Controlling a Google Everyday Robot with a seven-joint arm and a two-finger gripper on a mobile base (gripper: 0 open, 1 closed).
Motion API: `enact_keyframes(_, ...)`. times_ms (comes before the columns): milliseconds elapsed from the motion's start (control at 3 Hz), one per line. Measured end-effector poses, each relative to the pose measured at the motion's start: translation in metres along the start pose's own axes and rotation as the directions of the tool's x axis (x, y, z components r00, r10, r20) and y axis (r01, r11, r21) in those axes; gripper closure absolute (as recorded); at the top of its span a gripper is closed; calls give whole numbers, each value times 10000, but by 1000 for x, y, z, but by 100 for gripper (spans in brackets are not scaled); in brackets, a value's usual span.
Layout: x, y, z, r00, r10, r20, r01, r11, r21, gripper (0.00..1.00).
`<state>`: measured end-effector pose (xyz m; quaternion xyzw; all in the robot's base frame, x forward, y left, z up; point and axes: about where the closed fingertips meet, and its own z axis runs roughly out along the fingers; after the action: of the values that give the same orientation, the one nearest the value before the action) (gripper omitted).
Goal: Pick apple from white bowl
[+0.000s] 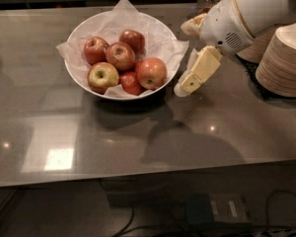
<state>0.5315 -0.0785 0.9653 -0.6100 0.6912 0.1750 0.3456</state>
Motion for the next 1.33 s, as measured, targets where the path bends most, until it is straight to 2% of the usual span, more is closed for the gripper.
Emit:
enact_keyframes(333, -6, -3, 21, 9988, 151, 460, -126, 9985, -541, 4)
enact_keyframes(667, -10, -7, 40, 9980, -49, 624, 104, 9960, -893, 19)
enact_keyframes(1333, -9, -15, 63, 9974, -558, 460, 606, 9921, -1100, 17)
